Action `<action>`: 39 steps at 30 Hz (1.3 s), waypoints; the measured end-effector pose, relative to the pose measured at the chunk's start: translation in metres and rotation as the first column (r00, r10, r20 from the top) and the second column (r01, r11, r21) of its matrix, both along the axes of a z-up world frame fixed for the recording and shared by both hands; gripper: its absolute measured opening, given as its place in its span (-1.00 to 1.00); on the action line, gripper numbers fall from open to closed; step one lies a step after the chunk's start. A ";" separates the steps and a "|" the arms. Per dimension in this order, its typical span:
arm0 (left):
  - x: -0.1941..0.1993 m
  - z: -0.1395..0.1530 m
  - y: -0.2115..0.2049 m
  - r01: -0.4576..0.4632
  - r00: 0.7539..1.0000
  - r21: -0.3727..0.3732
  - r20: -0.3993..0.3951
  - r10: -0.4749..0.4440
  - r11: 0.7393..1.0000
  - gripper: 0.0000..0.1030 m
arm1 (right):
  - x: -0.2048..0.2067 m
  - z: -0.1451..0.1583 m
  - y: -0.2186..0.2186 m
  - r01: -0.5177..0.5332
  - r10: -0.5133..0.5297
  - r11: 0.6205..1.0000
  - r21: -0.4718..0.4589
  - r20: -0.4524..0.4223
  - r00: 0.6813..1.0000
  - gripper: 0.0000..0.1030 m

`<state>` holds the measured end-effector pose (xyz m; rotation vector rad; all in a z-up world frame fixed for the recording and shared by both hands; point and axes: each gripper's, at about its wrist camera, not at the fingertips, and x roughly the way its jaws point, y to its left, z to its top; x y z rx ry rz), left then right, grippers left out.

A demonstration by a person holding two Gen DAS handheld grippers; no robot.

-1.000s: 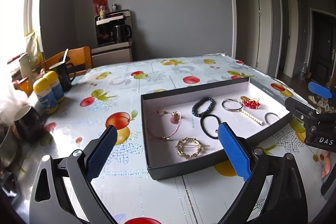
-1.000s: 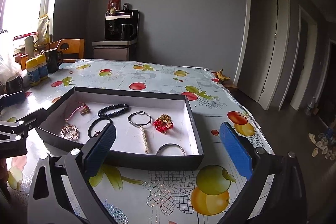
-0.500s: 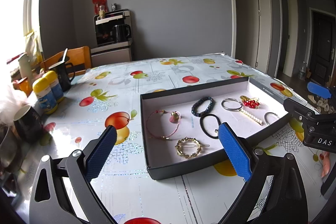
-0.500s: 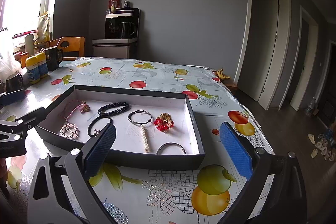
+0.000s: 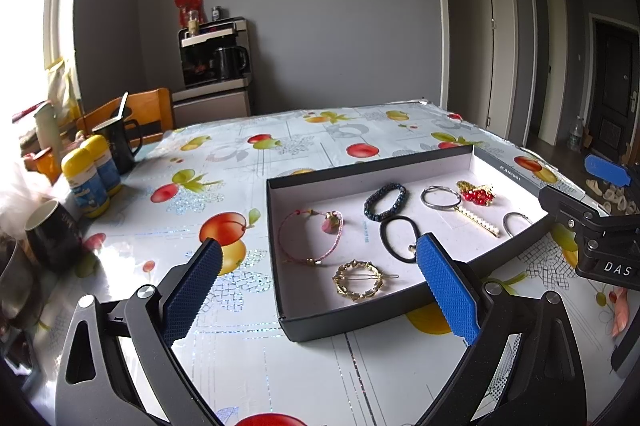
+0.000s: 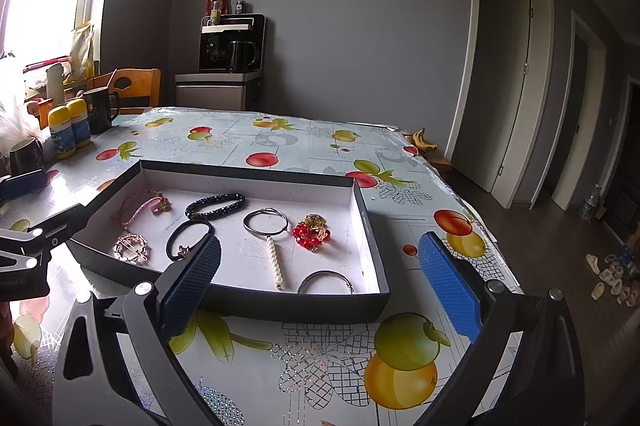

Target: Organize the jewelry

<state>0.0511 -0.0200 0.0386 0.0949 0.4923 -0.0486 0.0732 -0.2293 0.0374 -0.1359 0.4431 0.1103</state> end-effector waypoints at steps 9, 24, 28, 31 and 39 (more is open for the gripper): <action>0.000 0.000 -0.001 0.001 1.000 0.001 -0.002 -0.001 1.000 0.92 | 0.000 0.000 0.000 0.000 0.000 1.000 0.000 0.000 1.000 0.89; 0.000 0.000 -0.001 0.001 1.000 0.002 -0.002 -0.001 1.000 0.93 | 0.000 0.001 0.000 -0.001 0.001 1.000 0.000 -0.001 1.000 0.90; 0.000 0.000 -0.001 0.002 1.000 0.001 -0.003 -0.002 1.000 0.93 | 0.000 0.000 0.000 -0.001 0.001 1.000 0.000 -0.001 1.000 0.90; 0.000 0.000 -0.001 0.002 1.000 0.001 -0.003 -0.002 1.000 0.93 | 0.000 0.001 0.000 -0.001 0.001 1.000 0.000 -0.001 1.000 0.90; 0.002 -0.001 -0.002 0.021 1.000 -0.005 -0.007 -0.021 1.000 0.93 | 0.000 0.001 0.000 -0.001 0.001 1.000 -0.001 -0.001 1.000 0.90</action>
